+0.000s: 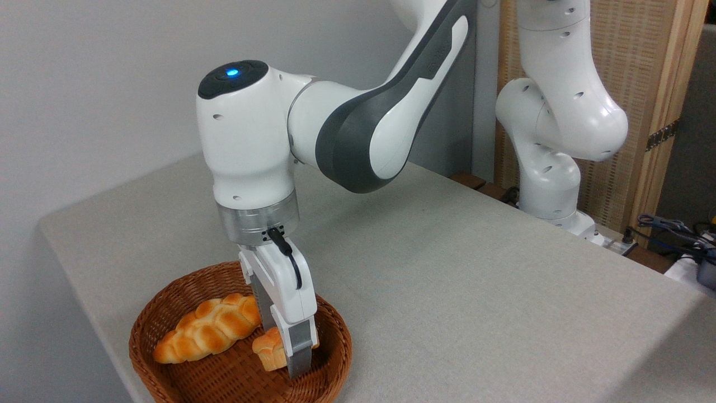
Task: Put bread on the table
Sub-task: 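Close the gripper fingers around the round orange bun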
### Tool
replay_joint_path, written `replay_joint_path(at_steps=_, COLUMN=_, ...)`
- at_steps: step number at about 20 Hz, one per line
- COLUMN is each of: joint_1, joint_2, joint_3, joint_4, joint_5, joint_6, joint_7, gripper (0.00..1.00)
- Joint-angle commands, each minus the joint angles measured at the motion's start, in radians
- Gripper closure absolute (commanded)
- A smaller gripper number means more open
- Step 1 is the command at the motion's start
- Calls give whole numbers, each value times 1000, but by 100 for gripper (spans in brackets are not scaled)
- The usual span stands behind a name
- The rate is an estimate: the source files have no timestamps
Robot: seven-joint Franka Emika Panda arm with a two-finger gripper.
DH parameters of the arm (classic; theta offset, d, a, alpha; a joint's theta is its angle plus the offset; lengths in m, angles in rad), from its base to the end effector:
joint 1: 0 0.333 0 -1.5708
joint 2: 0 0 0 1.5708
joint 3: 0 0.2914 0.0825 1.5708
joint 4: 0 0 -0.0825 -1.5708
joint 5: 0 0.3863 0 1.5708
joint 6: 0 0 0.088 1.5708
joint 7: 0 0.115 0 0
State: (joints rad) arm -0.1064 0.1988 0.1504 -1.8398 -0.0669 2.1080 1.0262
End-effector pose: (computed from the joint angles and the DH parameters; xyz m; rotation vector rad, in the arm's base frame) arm 0.6158 0.0199 0.3945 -2.7786 1.4360 -0.1202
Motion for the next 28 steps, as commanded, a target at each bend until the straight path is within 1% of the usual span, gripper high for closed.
replay_joint_path(at_steps=1, joint_1=-2, joint_2=5, joint_3=5, joint_4=4, joint_5=10, joint_6=18, joint_7=17, gripper=62)
replay_joint_path(at_steps=5, joint_1=-2, joint_2=-1, joint_3=-6, joint_4=4, joint_5=1, joint_6=17, joint_7=15, gripper=62)
replay_joint_path(at_steps=11, joint_1=-2, joint_2=-2, joint_3=-8, joint_4=4, joint_5=1, joint_6=14, joint_7=15, gripper=62)
replay_joint_path(at_steps=12, joint_1=-2, joint_2=-2, joint_3=-8, joint_4=4, joint_5=1, joint_6=14, joint_7=15, gripper=66)
replay_joint_path(at_steps=13, joint_1=-2, joint_2=-2, joint_3=-8, joint_4=4, joint_5=1, joint_6=14, joint_7=15, gripper=75)
replay_joint_path(at_steps=14, joint_1=-2, joint_2=-2, joint_3=-8, joint_4=4, joint_5=1, joint_6=14, joint_7=15, gripper=76)
replay_joint_path(at_steps=15, joint_1=-2, joint_2=-2, joint_3=-8, joint_4=4, joint_5=1, joint_6=14, joint_7=17, gripper=82)
replay_joint_path(at_steps=16, joint_1=-2, joint_2=-4, joint_3=-8, joint_4=4, joint_5=1, joint_6=14, joint_7=17, gripper=90)
replay_joint_path(at_steps=17, joint_1=-2, joint_2=-4, joint_3=-8, joint_4=4, joint_5=-1, joint_6=14, joint_7=17, gripper=100)
replay_joint_path(at_steps=26, joint_1=-1, joint_2=-15, joint_3=-6, joint_4=10, joint_5=-7, joint_6=15, joint_7=15, gripper=100)
replay_joint_path(at_steps=28, joint_1=-1, joint_2=-33, joint_3=-3, joint_4=13, joint_5=-37, joint_6=15, joint_7=15, gripper=100)
